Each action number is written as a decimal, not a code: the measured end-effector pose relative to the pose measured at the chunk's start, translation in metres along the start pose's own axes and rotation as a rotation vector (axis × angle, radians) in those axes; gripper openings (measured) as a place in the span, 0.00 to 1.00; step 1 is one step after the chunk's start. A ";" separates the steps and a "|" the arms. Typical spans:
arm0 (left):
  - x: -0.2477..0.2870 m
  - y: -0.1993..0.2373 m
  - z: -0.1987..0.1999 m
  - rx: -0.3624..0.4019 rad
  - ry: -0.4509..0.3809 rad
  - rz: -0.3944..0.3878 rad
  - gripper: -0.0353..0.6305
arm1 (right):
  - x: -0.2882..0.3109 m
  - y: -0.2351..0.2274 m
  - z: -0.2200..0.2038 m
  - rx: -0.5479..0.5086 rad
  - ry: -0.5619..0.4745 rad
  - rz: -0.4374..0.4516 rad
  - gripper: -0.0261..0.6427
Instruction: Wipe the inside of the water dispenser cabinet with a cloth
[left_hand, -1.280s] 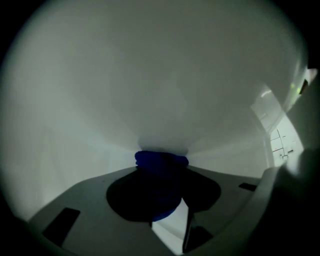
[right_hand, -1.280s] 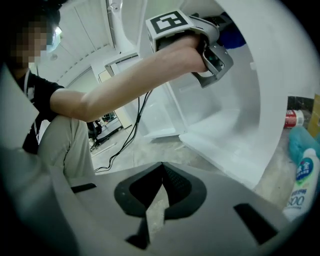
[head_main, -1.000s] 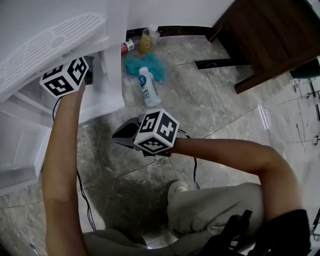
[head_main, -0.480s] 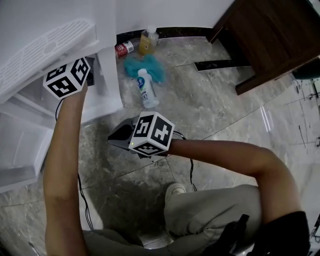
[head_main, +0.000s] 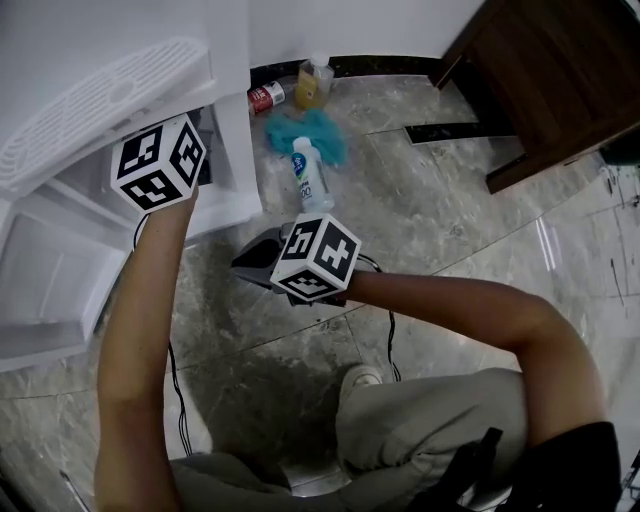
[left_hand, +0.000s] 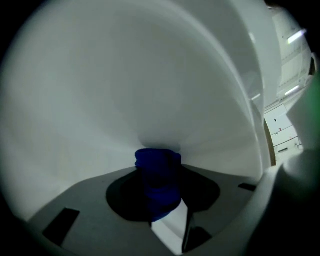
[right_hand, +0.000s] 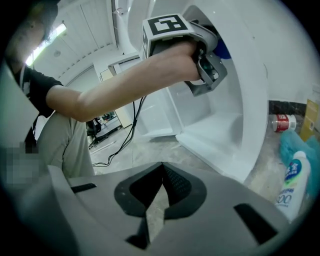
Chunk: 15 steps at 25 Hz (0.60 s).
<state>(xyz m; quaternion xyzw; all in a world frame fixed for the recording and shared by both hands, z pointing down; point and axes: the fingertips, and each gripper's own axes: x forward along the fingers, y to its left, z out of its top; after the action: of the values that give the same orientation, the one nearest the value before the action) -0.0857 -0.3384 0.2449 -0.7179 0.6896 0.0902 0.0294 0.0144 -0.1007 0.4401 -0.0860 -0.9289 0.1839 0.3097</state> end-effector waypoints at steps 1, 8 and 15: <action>0.000 0.000 0.000 -0.001 0.002 0.001 0.27 | 0.001 0.002 0.001 -0.005 0.001 0.005 0.04; 0.018 0.016 0.005 0.072 0.001 0.061 0.27 | -0.005 0.012 -0.012 -0.012 0.012 0.016 0.04; 0.016 0.012 0.003 0.016 0.013 0.032 0.27 | -0.009 0.001 -0.014 -0.014 0.023 -0.002 0.04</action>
<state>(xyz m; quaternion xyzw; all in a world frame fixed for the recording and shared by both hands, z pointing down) -0.0973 -0.3539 0.2406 -0.7072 0.7018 0.0805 0.0289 0.0299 -0.0980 0.4453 -0.0895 -0.9267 0.1760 0.3196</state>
